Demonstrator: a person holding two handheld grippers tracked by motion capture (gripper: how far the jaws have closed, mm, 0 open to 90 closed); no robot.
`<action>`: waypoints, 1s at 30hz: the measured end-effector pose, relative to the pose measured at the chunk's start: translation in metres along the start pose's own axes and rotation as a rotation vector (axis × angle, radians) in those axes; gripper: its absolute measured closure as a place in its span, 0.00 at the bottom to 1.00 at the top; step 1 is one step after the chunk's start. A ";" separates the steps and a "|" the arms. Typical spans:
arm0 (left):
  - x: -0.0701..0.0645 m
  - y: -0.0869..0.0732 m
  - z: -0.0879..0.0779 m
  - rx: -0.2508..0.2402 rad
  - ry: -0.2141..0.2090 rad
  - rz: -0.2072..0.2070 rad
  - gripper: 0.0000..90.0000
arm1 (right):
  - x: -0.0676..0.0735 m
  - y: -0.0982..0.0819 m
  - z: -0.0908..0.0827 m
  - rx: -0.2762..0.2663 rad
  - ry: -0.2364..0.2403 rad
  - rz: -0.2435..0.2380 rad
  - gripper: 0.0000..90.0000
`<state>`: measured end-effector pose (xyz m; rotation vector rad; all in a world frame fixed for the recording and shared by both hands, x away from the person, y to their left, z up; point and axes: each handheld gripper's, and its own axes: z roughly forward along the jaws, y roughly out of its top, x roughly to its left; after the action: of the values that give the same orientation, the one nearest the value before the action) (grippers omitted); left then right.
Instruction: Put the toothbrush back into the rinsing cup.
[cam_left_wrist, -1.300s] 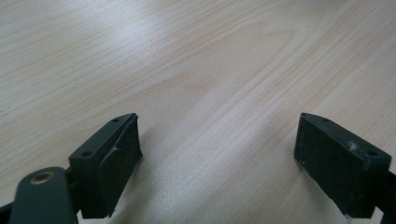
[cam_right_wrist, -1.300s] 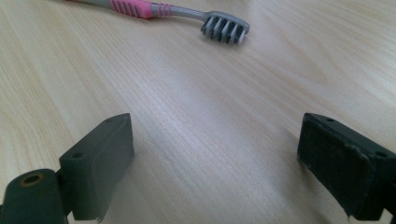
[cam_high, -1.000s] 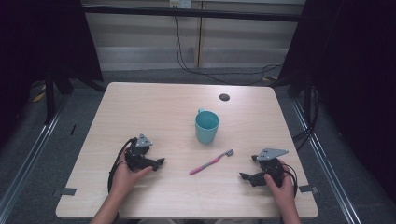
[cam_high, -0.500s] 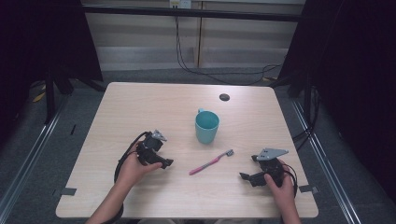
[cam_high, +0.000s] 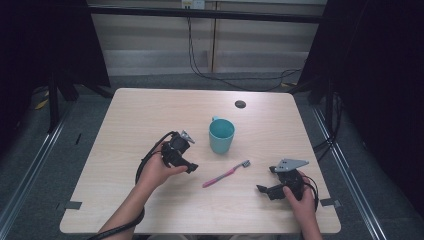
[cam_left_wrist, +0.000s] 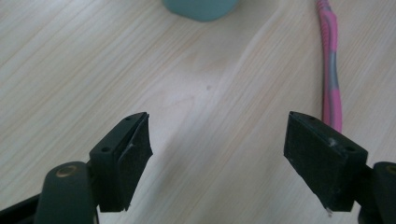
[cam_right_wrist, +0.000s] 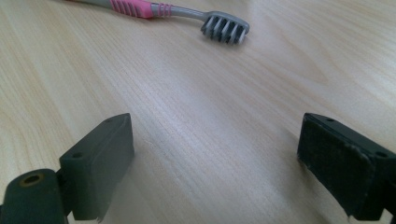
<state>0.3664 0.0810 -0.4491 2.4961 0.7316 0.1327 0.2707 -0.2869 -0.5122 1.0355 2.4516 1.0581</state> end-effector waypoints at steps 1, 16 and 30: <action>-0.001 0.001 0.001 0.001 -0.002 0.000 0.25 | 0.000 0.000 0.000 0.000 0.000 0.000 0.11; -0.017 0.030 0.015 0.046 -0.038 0.044 0.26 | 0.000 0.000 0.000 0.000 0.000 0.000 0.11; -0.026 0.046 0.025 0.072 -0.053 0.075 0.28 | 0.000 0.000 0.000 0.000 0.000 0.000 0.11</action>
<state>0.3714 0.0230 -0.4454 2.5856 0.6320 0.0677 0.2707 -0.2869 -0.5122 1.0354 2.4515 1.0577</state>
